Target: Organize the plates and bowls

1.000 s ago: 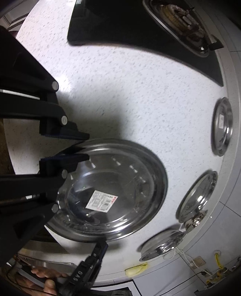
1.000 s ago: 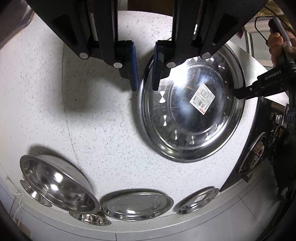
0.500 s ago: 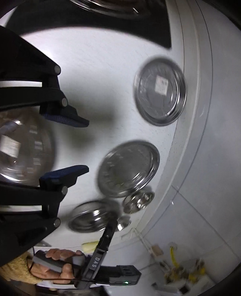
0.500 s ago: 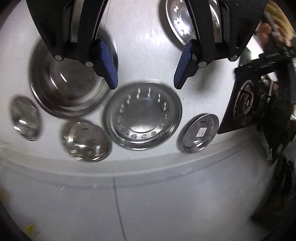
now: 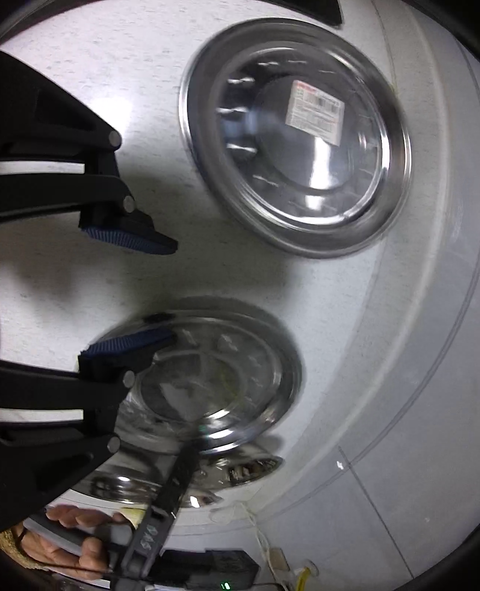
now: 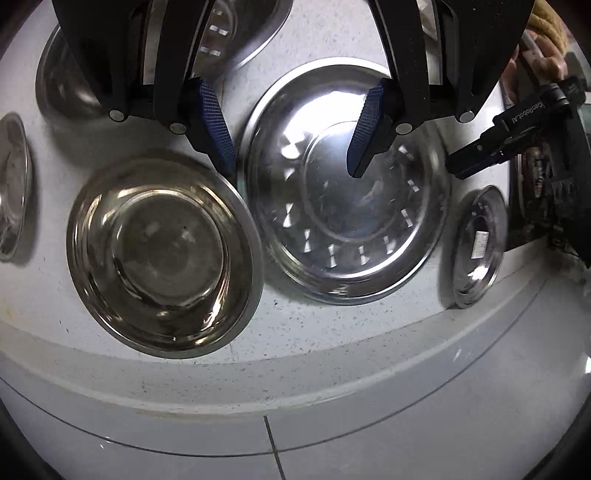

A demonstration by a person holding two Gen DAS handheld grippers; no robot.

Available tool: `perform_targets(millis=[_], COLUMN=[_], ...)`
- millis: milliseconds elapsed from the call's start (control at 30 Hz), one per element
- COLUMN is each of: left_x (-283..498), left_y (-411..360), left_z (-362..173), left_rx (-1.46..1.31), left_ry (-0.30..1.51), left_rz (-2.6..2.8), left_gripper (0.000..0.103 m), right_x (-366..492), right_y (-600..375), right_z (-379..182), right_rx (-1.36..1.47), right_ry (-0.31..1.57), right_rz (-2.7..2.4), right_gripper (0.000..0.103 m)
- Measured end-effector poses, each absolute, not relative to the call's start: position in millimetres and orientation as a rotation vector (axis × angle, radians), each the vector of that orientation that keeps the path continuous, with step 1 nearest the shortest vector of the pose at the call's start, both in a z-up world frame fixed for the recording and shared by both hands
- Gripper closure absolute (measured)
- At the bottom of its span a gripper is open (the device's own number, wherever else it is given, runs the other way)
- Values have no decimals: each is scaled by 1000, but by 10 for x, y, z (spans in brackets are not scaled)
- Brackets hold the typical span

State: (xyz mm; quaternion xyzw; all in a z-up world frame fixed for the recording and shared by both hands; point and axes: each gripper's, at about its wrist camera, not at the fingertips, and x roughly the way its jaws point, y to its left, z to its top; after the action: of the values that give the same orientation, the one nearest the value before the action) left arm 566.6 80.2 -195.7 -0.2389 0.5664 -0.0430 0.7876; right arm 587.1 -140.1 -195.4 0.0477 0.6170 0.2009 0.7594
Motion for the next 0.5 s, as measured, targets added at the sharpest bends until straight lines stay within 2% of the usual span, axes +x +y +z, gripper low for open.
perform_targets(millis=[133,200,233,267,300,500], left_x=[5723,5723,5727,5710,5709,5439], left_y=[798,773,754,755,719,775], left_z=[-1967,-1971,-1992,-1975,-1965,-1630], left_rx=[-507,-499,-500,-488,-477,-488], left_ry=[1218,1224,1230,1221,1219,1152], left_rz=[-108,-118,-124,-108,-106,-109], left_gripper=[65,85,89,91,92,94], right_x=[5894,5894,5887,5885,5882,5696], right_y=[-1358,-1338,-1314,-1308,-1312,-1371], right_z=[-2061,-2070,-2076,-2076,-2079,-1828], right_rx=[67,35,18,6,1,-25], right_ry=[1344,1326,1316,1307,1307,1231], right_rz=[435,437,431,427,427,425], right_gripper=[49,64,69,84,95,94])
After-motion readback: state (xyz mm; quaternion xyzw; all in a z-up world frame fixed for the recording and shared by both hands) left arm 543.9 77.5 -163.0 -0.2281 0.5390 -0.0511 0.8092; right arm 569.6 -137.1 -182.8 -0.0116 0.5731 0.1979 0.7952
